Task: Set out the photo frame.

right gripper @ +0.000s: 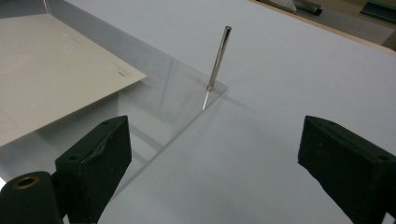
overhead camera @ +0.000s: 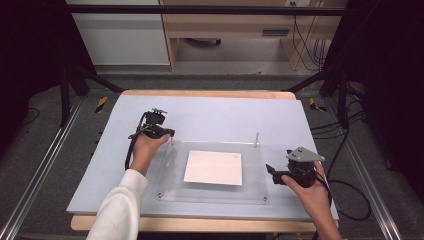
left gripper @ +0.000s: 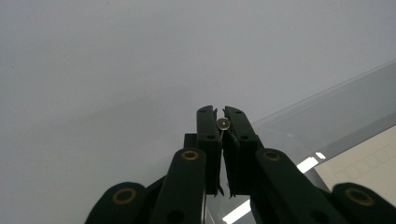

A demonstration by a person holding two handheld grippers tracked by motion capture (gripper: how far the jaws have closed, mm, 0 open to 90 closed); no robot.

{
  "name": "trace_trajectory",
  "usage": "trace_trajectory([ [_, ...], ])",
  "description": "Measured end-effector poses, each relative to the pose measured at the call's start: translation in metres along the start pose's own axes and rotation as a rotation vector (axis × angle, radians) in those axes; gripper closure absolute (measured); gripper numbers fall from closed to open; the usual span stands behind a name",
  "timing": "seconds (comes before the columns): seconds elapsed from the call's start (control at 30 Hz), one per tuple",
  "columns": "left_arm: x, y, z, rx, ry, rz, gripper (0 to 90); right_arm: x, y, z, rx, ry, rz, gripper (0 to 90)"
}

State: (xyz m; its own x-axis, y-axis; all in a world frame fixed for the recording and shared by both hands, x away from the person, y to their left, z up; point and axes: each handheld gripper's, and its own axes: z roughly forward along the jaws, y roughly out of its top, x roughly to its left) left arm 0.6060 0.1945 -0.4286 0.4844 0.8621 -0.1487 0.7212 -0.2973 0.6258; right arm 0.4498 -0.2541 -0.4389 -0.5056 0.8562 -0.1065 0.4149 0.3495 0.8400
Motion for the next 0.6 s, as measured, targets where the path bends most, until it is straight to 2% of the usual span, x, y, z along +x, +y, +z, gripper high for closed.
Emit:
trace_trajectory([
  [0.07,0.000,0.000,0.000,0.000,0.001,0.001,85.0,0.000,-0.003,-0.003,-0.002,-0.005,-0.004,11.2],
  [0.2,0.000,0.000,0.000,0.000,0.000,-0.002,84.9,0.000,-0.016,-0.014,0.037,-0.030,-0.045,15.8],
  [0.47,0.002,0.001,0.001,0.005,-0.010,-0.005,84.9,0.002,-0.034,-0.028,0.090,-0.012,-0.087,20.6],
  [0.6,0.002,0.001,0.001,0.007,-0.008,-0.009,84.8,0.006,-0.043,-0.031,0.128,0.004,-0.136,22.6],
])
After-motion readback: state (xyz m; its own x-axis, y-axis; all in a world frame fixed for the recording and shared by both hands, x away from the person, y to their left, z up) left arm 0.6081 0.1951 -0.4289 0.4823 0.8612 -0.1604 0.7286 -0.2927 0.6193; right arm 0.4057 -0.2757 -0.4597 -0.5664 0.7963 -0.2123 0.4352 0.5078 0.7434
